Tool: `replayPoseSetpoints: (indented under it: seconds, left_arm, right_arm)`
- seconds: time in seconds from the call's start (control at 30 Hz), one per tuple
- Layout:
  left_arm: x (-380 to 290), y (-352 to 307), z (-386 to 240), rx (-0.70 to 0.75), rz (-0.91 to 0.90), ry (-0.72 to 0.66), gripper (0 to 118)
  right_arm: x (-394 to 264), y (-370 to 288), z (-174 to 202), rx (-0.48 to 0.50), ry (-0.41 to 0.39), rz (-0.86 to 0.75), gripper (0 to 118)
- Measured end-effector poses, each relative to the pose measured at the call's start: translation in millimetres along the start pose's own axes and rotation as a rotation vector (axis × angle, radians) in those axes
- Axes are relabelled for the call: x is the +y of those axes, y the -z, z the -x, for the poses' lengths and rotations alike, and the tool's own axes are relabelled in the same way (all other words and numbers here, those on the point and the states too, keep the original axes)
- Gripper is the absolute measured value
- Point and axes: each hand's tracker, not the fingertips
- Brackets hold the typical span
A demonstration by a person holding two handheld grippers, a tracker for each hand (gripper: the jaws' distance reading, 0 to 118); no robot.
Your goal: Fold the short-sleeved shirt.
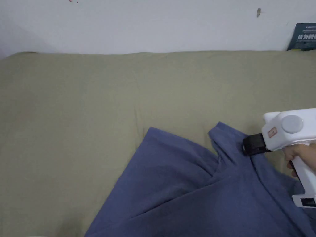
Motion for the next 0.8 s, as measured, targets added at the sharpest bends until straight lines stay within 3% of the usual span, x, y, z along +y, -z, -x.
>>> replayPoseSetpoints:
  seconds: [0.03, 0.1, 0.17, 0.23, 0.27, 0.43, 0.53, 0.8]
  left_arm:
    - [0.3, 0.4, 0.0, 0.0, 0.002, 0.002, 0]
    - [0.8, 0.5, 0.1, -0.001, 0.006, 0.004, 0]
    - [1.7, 1.7, -0.1, -0.001, 0.011, 0.009, 0]
    - [2.3, 3.2, -0.6, -0.002, 0.016, 0.01, 0]
    - [2.5, 3.0, -1.0, 0.0, 0.017, 0.009, 0]
    - [5.9, -0.9, 0.6, -0.003, 0.024, -0.014, 0]
    - [8.9, -8.6, 0.7, 0.005, 0.007, -0.023, 0]
    - [46.7, -67.9, -10.4, 0.041, -0.156, -0.028, 0]
  right_arm:
    - [-0.5, -0.4, -4.1, 0.011, 0.0, -0.005, 104]
    - [0.6, -9.7, -13.0, 0.077, 0.063, -0.019, 71]
    - [2.0, -21.1, -19.5, 0.084, 0.053, -0.034, 3]
    - [0.0, -31.1, -16.6, 0.052, 0.035, -0.067, 3]
    - [-0.7, -34.2, -20.8, 0.093, 0.041, -0.04, 3]
    - [-15.0, -73.2, -23.7, 0.103, 0.025, -0.067, 2]
    - [-25.5, -113.8, -28.3, 0.106, -0.016, -0.126, 2]
    - [-51.8, -255.2, -54.9, 0.082, -0.016, -0.347, 2]
